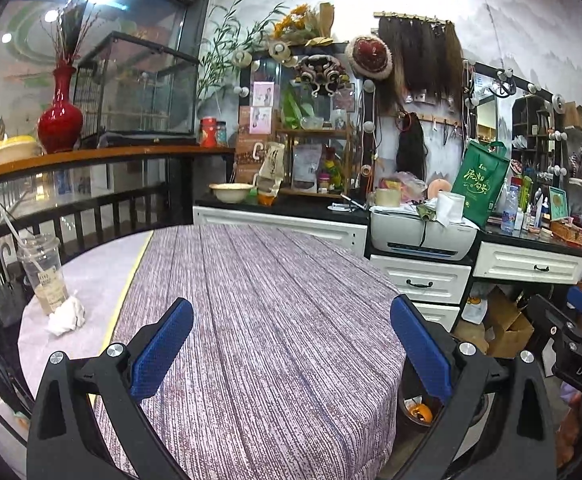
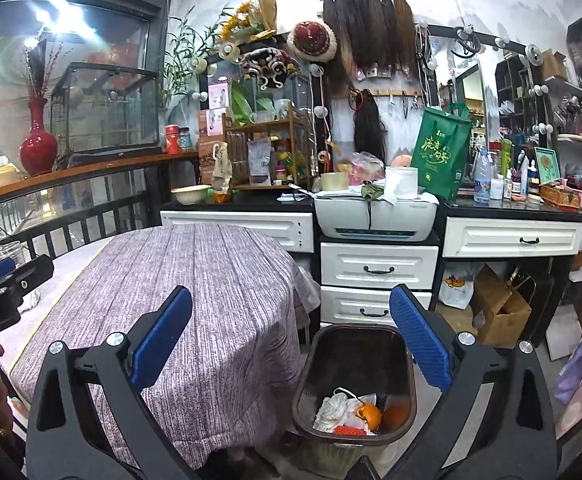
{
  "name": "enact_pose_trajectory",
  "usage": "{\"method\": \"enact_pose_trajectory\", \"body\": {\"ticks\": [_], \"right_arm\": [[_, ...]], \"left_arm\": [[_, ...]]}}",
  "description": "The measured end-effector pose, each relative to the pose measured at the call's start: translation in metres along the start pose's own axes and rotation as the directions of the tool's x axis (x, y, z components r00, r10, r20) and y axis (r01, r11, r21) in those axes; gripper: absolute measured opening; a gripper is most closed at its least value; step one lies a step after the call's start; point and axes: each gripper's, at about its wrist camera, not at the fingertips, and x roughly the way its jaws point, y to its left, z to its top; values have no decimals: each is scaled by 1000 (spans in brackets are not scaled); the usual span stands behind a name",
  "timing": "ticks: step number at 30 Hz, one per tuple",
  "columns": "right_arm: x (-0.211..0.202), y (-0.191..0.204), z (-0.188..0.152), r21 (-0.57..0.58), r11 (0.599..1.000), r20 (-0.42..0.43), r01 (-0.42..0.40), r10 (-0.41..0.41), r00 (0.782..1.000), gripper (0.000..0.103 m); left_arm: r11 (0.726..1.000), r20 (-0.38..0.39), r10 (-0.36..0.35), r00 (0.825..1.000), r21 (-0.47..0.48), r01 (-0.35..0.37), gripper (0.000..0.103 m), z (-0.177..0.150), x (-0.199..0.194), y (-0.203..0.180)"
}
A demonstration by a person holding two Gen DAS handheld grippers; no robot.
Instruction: Collect trash
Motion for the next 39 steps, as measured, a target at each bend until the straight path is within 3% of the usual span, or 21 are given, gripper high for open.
{"method": "enact_pose_trajectory", "body": {"ticks": [39], "right_arm": [[1, -3, 0, -1, 1000, 2, -5, 5, 1000, 97]], "left_arm": [[1000, 0, 5, 1000, -25, -5, 98, 2, 0, 15]]}}
